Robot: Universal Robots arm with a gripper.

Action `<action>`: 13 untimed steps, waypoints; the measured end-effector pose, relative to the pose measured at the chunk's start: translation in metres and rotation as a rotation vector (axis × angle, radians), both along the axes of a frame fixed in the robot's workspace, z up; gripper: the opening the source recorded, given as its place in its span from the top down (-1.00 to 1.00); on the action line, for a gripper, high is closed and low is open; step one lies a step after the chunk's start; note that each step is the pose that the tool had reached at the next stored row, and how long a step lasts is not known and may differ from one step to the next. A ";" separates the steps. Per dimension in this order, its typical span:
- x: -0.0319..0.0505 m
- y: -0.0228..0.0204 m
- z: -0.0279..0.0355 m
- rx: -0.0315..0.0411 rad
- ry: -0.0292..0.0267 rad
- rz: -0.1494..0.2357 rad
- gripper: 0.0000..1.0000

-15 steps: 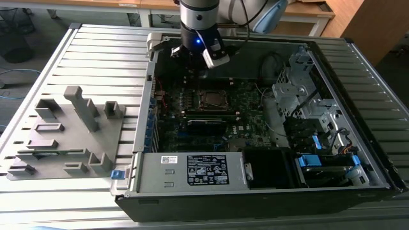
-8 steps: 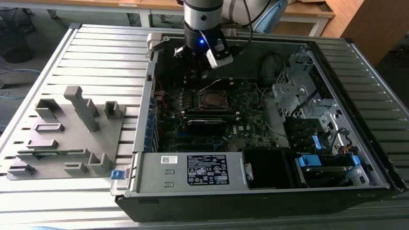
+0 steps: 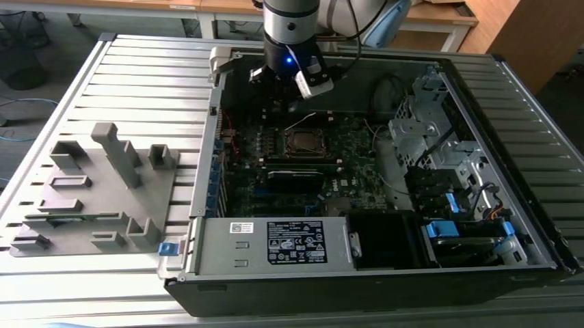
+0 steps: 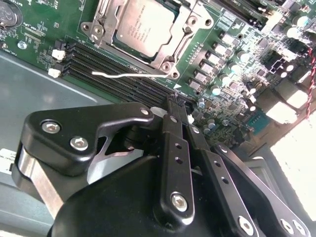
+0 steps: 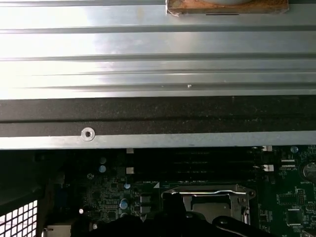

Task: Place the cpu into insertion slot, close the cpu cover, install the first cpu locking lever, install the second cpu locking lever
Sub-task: 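Install the first cpu locking lever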

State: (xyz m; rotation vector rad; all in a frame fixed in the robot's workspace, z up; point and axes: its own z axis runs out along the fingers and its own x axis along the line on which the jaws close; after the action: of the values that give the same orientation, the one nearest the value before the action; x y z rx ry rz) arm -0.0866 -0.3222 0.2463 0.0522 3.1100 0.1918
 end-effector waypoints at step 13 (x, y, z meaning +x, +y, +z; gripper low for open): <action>0.0146 0.0000 -0.0029 -0.0001 0.0000 0.000 0.79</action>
State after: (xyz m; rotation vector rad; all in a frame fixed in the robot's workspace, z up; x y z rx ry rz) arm -0.0719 -0.3222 0.2434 0.0522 3.1100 0.1916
